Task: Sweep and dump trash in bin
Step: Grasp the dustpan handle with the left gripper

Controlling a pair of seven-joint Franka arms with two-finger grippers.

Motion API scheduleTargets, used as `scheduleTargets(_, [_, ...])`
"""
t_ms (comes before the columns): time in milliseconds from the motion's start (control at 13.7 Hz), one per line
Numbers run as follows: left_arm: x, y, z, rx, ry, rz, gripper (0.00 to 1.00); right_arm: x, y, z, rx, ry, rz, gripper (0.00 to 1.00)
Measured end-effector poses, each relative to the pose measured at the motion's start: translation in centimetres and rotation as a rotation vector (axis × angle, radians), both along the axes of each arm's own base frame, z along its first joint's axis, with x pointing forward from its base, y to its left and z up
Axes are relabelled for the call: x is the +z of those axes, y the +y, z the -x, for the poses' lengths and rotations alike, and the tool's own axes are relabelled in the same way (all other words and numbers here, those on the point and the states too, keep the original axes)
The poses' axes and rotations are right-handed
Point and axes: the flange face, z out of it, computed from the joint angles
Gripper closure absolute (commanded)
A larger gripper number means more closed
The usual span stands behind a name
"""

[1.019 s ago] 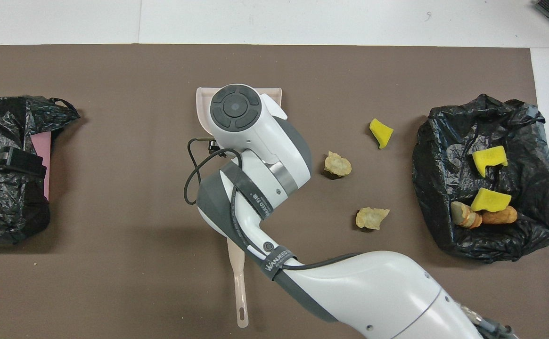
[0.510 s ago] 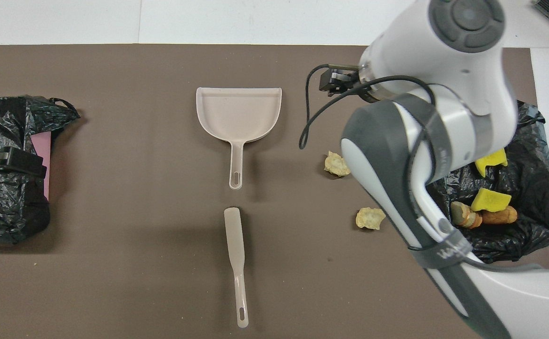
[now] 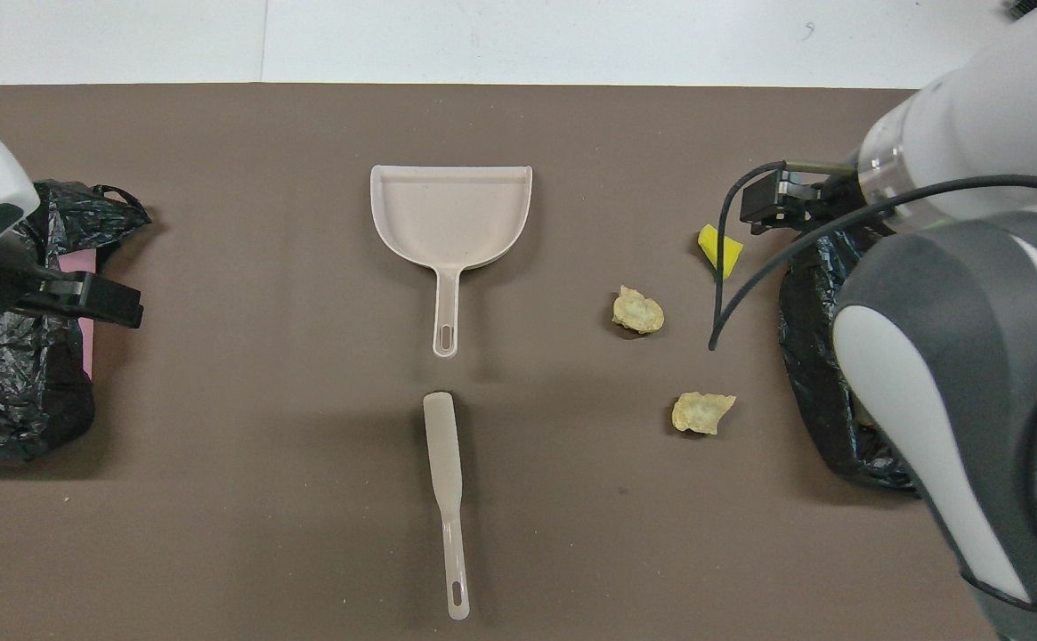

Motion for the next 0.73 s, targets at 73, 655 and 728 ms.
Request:
scheduleTargets(73, [-1.1,-1.4,-0.1,0.001,-0.006,0.001,0.0,0.5,-0.8,0.2,-0.012,-0.005,0.0,0.0])
scheduleTargets(655, [-11.4,-13.4,-0.5,0.065,-0.05,0.021,0.0,2.3,-3.2,4.0,-0.049,0.019,0.014,0.0])
scheduleTargets(728, [-12.6,-14.8,-0.6,0.08,-0.056,0.026,0.0,2.3,-3.3,4.3,-0.051,0.022,0.014,0.0])
